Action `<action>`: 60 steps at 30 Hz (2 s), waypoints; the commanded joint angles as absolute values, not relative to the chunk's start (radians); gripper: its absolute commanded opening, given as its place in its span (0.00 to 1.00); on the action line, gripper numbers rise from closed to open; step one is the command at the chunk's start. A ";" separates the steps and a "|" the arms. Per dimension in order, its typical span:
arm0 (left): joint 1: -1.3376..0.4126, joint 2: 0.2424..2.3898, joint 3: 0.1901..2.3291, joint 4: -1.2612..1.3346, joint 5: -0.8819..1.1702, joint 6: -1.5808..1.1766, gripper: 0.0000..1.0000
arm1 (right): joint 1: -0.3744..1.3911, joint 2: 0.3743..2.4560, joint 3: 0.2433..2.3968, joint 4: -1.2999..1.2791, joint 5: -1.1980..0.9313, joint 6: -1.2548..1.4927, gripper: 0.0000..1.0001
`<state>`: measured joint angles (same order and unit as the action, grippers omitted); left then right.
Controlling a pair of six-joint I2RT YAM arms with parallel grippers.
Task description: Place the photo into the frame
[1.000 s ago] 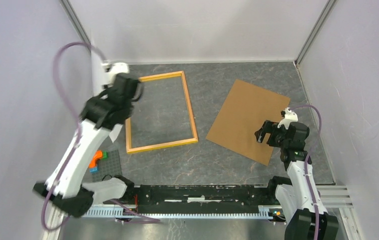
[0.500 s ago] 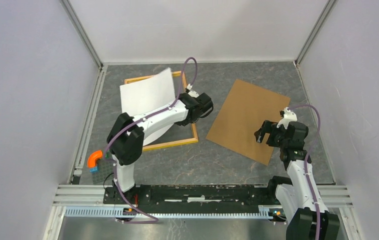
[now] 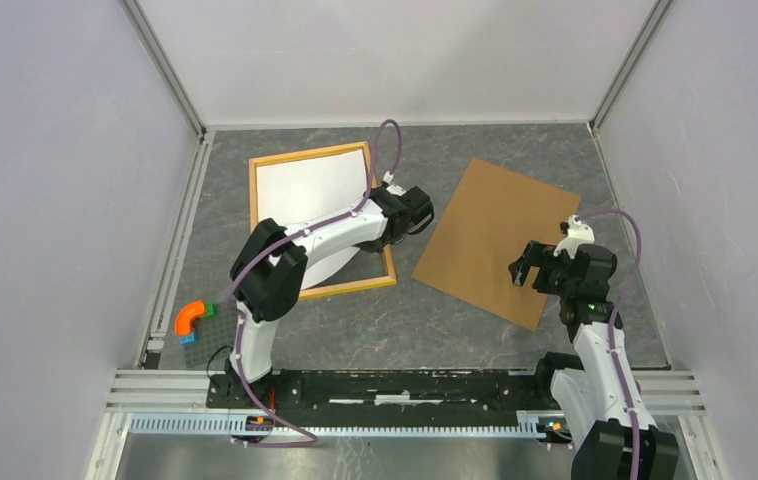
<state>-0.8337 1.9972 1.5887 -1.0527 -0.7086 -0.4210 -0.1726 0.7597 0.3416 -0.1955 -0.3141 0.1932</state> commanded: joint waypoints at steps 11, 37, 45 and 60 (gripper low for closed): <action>-0.816 2.026 1.639 -1.053 -0.799 -0.487 0.02 | -0.161 0.736 0.330 -0.152 -0.321 0.187 0.97; -0.794 1.668 1.446 -0.854 -0.381 -0.443 0.91 | -0.155 0.745 0.332 -0.155 -0.314 0.187 0.97; -0.674 1.318 1.216 -0.559 -0.040 -0.549 1.00 | -0.148 0.756 0.335 -0.158 -0.306 0.187 0.96; -0.664 1.607 1.125 0.209 0.405 -0.737 1.00 | -0.144 0.838 0.354 -0.173 -0.248 0.228 0.97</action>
<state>-0.6350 1.4605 1.0458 -0.0101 0.3244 -0.6788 -0.1501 0.8120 0.3336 -0.1989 -0.2855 0.1959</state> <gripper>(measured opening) 0.996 0.965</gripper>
